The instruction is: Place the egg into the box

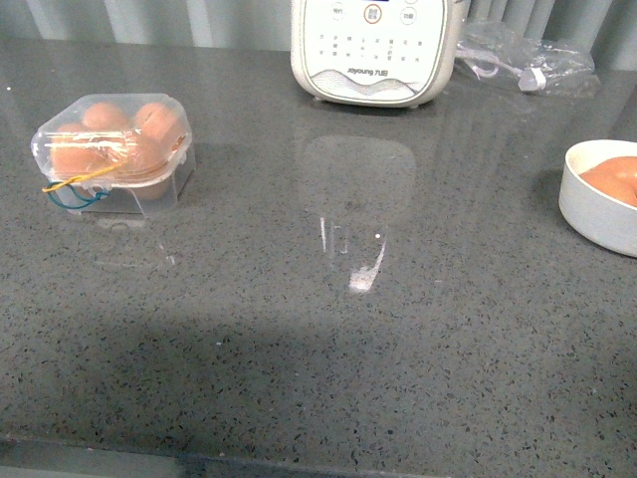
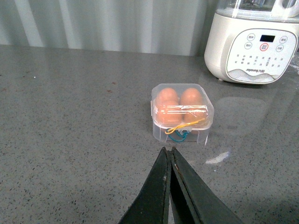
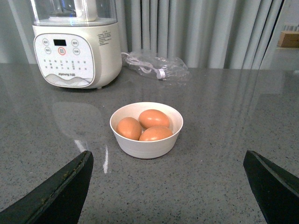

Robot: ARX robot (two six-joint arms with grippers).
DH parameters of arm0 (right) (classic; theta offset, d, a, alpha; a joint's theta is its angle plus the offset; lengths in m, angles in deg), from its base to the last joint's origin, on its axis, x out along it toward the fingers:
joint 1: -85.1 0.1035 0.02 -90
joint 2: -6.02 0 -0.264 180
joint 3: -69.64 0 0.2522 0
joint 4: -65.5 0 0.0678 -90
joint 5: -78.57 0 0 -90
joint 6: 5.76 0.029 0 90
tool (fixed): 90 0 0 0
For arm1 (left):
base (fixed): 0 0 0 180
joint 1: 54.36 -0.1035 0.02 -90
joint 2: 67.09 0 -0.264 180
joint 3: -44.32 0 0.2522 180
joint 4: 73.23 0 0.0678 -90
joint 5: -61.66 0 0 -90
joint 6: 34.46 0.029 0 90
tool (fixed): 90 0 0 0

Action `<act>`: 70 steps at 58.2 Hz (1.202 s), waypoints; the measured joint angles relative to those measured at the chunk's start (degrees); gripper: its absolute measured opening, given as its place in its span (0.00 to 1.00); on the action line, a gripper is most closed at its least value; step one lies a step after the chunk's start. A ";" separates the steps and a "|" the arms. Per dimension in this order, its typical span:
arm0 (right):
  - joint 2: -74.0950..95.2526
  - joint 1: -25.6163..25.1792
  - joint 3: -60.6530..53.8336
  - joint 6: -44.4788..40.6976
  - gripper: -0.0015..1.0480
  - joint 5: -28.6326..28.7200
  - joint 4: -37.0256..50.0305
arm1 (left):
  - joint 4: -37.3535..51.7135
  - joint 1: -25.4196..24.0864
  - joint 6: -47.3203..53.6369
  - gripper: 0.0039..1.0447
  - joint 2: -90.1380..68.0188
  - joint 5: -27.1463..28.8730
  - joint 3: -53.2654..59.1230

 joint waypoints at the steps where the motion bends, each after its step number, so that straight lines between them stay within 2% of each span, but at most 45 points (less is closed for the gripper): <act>1: 0.00 0.00 0.00 0.00 0.93 0.00 0.00 | -0.07 0.00 0.00 0.03 0.11 0.00 0.07; 11: 0.00 0.00 0.00 0.00 0.93 0.00 0.00 | -1.01 0.00 0.00 0.03 2.16 0.00 1.16; 18: 0.00 0.00 0.00 0.02 0.93 0.00 0.00 | -8.81 0.02 0.00 0.03 9.64 0.04 1.99; 48: 0.00 0.00 0.00 0.02 0.93 0.00 0.00 | -8.90 0.02 -0.04 0.03 12.94 0.04 2.73; 54: 0.00 0.00 0.00 0.02 0.93 0.00 0.00 | -8.90 0.02 -0.07 0.20 12.94 0.04 2.73; 63: 0.00 0.00 0.00 0.02 0.93 0.00 0.00 | -8.90 0.02 -0.04 0.54 12.94 0.04 2.73; 70: 0.00 0.00 0.00 0.00 0.93 0.00 0.00 | -8.90 0.02 -0.07 0.73 12.94 0.04 2.73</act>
